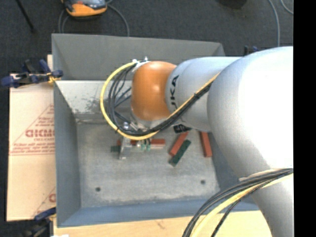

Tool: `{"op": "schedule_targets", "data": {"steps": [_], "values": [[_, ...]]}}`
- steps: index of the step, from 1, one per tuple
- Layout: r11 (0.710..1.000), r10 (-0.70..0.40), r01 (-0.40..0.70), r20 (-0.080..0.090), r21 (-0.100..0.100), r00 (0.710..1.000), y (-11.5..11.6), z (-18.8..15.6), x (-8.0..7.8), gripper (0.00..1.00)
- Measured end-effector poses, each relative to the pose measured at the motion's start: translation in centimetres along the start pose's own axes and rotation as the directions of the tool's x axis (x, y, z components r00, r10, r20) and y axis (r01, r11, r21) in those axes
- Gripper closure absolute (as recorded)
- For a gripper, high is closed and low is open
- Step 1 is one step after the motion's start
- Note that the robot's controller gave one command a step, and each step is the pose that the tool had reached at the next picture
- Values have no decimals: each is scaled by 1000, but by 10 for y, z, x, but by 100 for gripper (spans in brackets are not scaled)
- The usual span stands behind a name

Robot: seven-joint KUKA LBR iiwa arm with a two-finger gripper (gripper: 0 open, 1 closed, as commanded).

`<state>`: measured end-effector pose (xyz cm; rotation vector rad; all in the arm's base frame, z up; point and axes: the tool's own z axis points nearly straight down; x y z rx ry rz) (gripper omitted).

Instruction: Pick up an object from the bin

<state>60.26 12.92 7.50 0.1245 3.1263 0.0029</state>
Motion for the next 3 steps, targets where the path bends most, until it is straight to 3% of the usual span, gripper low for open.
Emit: {"op": "schedule_targets", "data": {"steps": [1,2,3], "values": [[1000,-8,8,-16,4,1000,0,-35,6,100],[999,-48,48,-12,3,999,-1,-90,-10,100],[999,-39,39,-10,2,999,9,-141,-8,100]]}}
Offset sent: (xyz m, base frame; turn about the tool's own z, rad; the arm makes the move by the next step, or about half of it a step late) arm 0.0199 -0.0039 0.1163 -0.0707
